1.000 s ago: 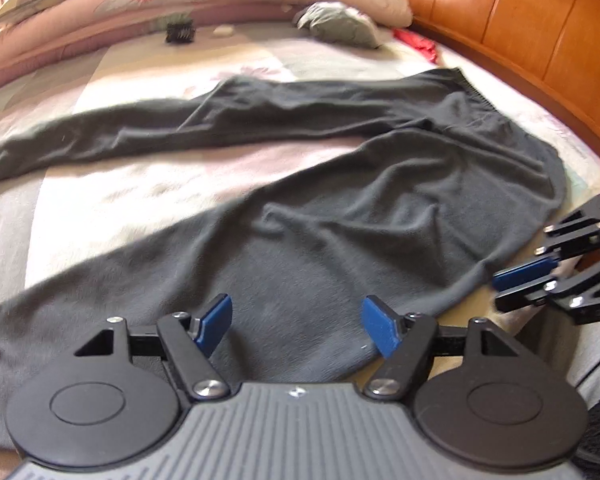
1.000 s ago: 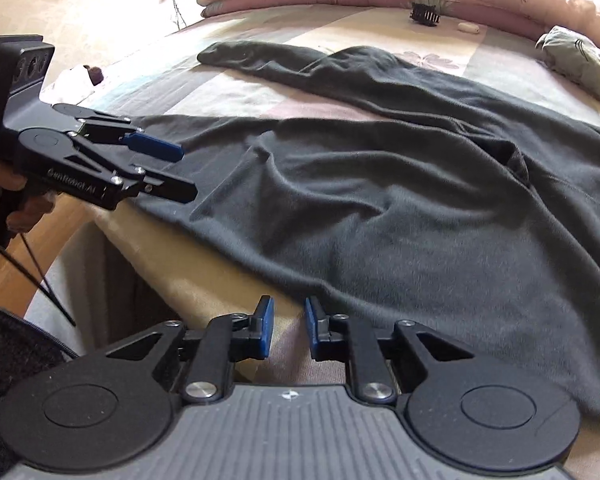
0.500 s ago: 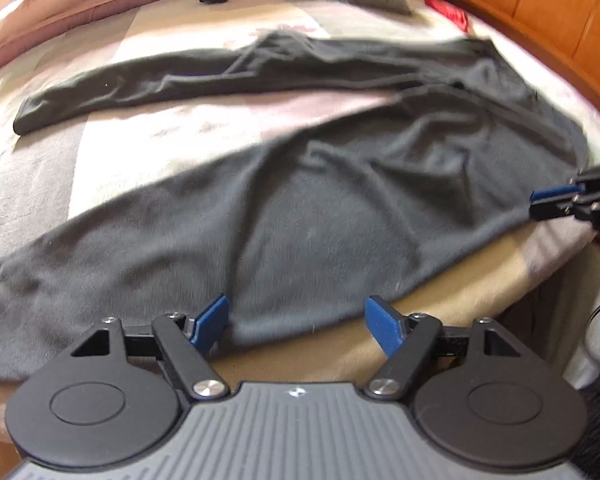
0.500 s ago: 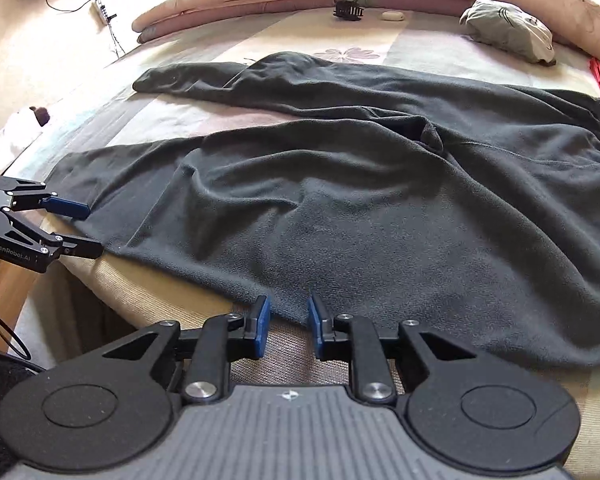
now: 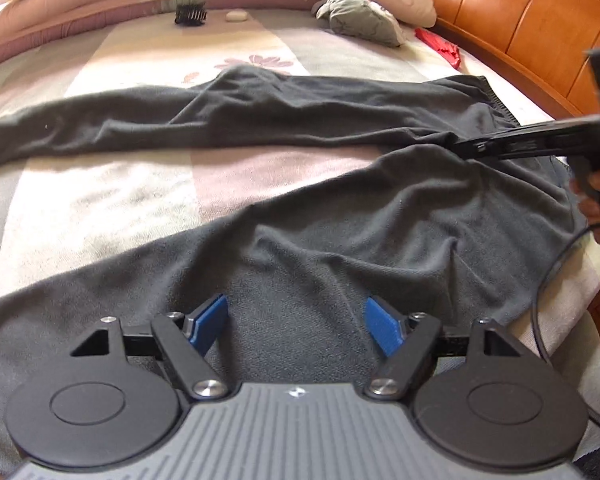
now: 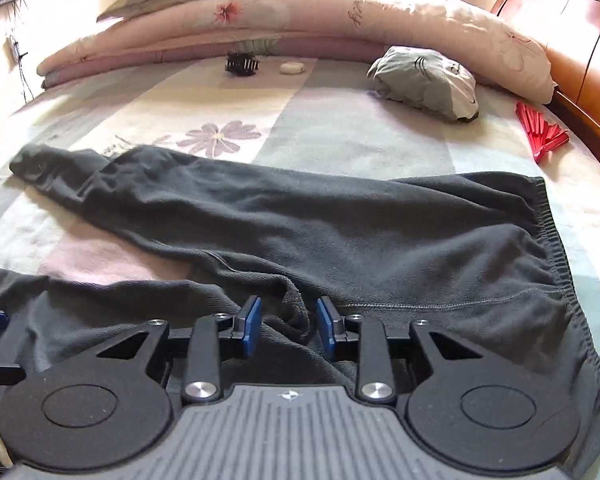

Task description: Fold clothes

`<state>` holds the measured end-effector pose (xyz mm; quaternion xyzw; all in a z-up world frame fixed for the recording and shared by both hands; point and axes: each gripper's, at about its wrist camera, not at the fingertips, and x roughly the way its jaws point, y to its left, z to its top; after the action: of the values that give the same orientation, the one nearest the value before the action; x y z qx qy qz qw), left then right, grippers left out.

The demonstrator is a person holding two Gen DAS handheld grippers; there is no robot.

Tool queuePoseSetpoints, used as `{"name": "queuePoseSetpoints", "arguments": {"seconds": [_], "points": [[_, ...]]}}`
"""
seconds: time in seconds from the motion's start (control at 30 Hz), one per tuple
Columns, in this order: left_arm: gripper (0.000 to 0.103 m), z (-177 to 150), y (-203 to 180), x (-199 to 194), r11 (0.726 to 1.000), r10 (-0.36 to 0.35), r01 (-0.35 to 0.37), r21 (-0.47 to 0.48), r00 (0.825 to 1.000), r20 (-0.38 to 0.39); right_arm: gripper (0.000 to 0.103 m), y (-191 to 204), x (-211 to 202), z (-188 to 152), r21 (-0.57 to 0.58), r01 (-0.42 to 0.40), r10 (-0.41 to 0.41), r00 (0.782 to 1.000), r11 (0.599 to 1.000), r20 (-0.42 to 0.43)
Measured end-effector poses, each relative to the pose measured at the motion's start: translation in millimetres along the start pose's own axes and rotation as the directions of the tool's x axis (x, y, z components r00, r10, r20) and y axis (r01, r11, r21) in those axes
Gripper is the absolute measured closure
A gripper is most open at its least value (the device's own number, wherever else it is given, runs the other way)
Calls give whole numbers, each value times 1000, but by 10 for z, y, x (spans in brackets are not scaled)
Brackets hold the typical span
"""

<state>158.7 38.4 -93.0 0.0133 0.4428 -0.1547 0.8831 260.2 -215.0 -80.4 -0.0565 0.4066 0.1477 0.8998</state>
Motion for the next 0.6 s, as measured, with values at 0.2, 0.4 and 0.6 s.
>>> {"name": "queuePoseSetpoints", "arguments": {"seconds": [0.2,0.4,0.6], "points": [[26,35,99,-19,1000,-4,4,-30,1000,-6,97,-119,343,250,65,-4,4,1000,998,-5],[26,37,108,-25,1000,0,0,-22,1000,-6,102,-425,515,602,182,13,-18,1000,983,25],[26,22,134,-46,1000,-6,6,-25,1000,-6,69,-479,149,551,163,-62,58,998,985,27]]}}
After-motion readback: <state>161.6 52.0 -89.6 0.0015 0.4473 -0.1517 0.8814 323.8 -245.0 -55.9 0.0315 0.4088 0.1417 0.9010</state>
